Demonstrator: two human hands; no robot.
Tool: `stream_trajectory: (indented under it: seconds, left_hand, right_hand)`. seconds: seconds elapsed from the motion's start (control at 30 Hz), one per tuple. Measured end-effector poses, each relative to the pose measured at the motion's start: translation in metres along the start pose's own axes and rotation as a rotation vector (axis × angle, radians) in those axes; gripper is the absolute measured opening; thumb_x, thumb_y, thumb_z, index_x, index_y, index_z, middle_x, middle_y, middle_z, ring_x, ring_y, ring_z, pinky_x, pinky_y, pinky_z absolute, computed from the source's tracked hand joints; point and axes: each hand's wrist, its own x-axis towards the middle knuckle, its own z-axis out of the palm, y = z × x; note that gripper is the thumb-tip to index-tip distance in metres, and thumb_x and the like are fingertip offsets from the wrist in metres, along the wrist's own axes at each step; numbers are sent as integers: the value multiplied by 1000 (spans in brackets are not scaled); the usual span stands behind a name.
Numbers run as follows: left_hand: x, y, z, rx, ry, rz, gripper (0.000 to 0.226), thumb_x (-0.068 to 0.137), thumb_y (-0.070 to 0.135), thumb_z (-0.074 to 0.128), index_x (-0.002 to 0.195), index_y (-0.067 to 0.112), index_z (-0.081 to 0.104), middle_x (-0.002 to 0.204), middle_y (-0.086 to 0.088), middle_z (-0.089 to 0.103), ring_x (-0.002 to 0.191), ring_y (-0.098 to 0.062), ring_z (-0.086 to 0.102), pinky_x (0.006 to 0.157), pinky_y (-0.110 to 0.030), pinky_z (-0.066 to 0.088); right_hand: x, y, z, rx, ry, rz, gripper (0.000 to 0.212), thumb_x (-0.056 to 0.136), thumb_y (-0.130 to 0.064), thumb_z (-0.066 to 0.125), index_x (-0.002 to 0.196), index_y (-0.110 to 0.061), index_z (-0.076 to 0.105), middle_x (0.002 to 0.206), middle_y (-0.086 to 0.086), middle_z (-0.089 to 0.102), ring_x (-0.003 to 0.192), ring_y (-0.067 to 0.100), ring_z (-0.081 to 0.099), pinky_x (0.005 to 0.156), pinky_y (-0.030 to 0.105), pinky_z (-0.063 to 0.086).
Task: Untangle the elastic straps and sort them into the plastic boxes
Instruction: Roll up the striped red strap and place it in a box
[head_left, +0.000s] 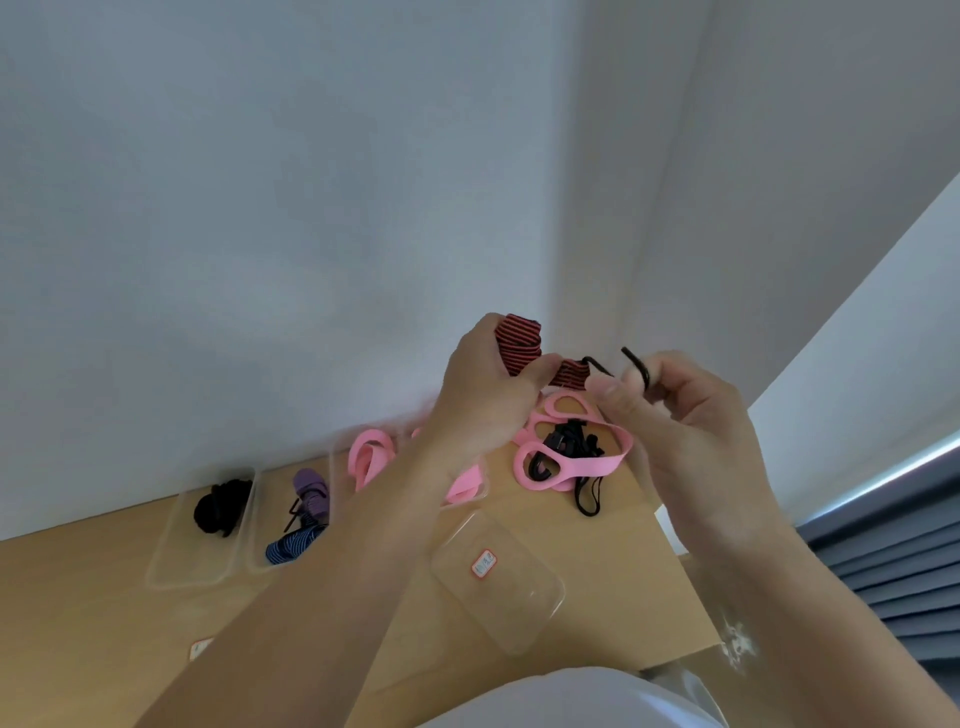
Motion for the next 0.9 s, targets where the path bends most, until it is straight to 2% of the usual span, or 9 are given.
stream_trajectory:
  seconds: [0.1,0.2,0.27,0.33,0.43,0.57,0.7,0.83,0.9]
  left_hand:
    - [-3,14,14,-183,-9,-55,16,92,11,73,97,9,58,79,-8,63,59,-21,64,49,-31,50]
    - [-8,24,22,-385,-66,-124,14,93,6,70,90,8,57,79,-15,58,61,-25,58,47,-29,45]
    - [-11,29,25,-484,-98,-146,14,93,5,69,88,9,57,80,-14,57,59,-25,57,48,-29,45]
    - [-13,34,28,-512,-122,-141,14,93,7,70,88,11,58,78,-10,59,59,-24,58,49,-28,46]
    - [-16,41,31,-496,-172,-106,19,86,14,76,93,12,58,77,-8,60,59,-23,60,49,-28,46]
    - [-21,41,27,-533,-285,-76,30,83,19,77,105,6,60,78,-7,65,61,-24,63,49,-29,48]
    - [-25,39,22,-511,-283,-76,17,91,14,74,102,5,64,81,-10,69,58,-22,64,42,-26,44]
    - [-24,42,9,-569,-270,-131,10,92,5,71,100,5,66,89,-16,66,51,-17,59,36,-18,38]
    - [-25,44,5,-543,-261,-148,11,90,4,72,99,5,68,89,-17,67,50,-15,58,36,-16,37]
  right_hand:
    - [2,2,4,8,20,-89,18,88,-21,77,88,-27,60,102,6,66,85,16,71,70,35,61]
    - [4,9,8,-44,174,-208,29,92,-20,73,106,-38,53,95,-15,65,84,10,68,70,26,58]
    - [5,13,11,-89,290,-229,21,95,-27,69,103,-37,52,87,-23,64,78,3,65,67,14,49]
    - [8,18,14,-128,293,-210,4,101,-35,58,98,-35,55,83,-21,67,72,0,65,62,11,46]
    - [12,21,18,-200,277,-242,17,106,-39,43,93,-38,55,77,-14,67,66,6,65,57,18,47]
    - [14,24,16,-312,367,-331,23,105,-39,38,87,-41,52,67,-18,60,62,3,59,53,12,39]
    - [8,27,16,-413,426,-434,29,105,-32,36,84,-24,55,62,-18,49,63,5,55,52,11,33]
    - [-1,25,15,-470,415,-573,35,109,-37,30,79,-25,44,61,-25,32,55,-3,43,55,5,29]
    - [-6,26,10,-549,389,-631,46,109,-34,30,74,-13,53,69,-22,32,58,3,31,57,4,27]
